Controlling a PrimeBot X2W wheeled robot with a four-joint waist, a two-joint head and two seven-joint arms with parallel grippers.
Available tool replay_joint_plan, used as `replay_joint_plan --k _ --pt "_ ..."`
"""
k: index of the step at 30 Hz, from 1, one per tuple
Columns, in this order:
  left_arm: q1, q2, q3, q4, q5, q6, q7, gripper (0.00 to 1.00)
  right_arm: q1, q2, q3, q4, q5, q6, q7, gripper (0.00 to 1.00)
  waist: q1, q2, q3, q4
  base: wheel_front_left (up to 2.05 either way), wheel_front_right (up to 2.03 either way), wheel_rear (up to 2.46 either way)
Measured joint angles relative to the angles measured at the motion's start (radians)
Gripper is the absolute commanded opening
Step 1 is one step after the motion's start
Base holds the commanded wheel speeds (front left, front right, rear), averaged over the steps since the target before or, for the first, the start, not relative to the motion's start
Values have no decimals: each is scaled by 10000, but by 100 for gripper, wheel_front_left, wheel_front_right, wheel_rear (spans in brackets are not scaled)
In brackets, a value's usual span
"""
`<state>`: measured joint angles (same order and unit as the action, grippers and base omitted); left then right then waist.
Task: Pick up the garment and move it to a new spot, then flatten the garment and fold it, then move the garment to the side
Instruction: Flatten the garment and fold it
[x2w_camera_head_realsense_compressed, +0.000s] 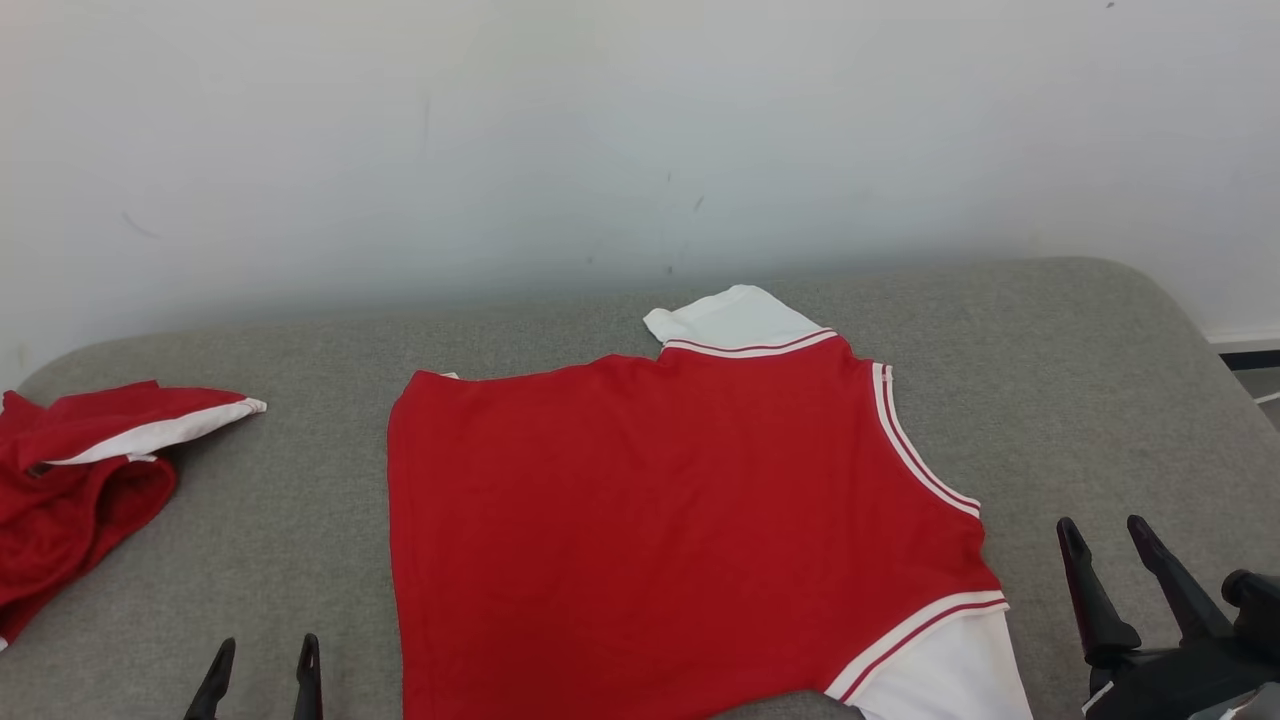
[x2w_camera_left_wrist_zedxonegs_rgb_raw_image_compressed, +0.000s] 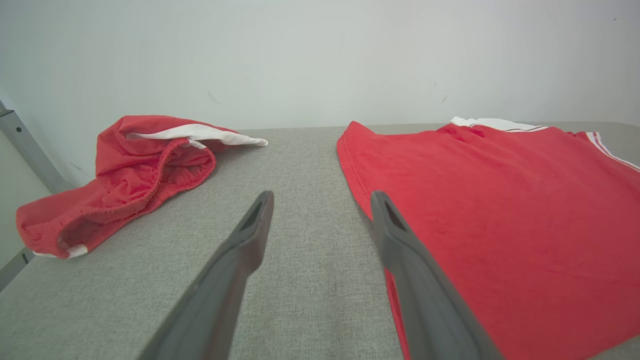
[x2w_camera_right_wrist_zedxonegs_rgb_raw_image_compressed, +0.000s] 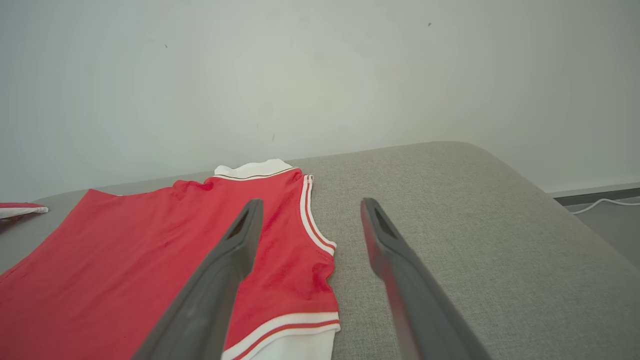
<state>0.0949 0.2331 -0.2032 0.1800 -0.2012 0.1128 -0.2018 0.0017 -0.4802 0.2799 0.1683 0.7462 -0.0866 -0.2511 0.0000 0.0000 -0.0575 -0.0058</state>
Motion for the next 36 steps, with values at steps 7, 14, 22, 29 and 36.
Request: replay_joint_plan --k 7,14,22,29,36 --pt "2 -4 -15 -343 -42 -33 349 100 50 0 -69 8 8 184 -2 100 0 0 -42 44 0 0 0" --pt "33 -54 -52 -447 -119 -31 698 100 121 15 -104 161 19 253 -15 100 0 0 -97 67 0 0 0" --pt "30 27 -40 -460 -217 -144 1101 100 131 -13 -54 242 2 341 -15 100 0 0 -146 135 0 0 0" --pt "30 63 -207 -420 -422 -468 1697 100 294 -54 186 314 2 341 332 100 0 0 -217 217 0 0 0" --pt "45 21 -562 -330 -917 -1016 2445 100 341 -140 506 336 33 355 1124 100 0 0 -97 250 0 0 0"
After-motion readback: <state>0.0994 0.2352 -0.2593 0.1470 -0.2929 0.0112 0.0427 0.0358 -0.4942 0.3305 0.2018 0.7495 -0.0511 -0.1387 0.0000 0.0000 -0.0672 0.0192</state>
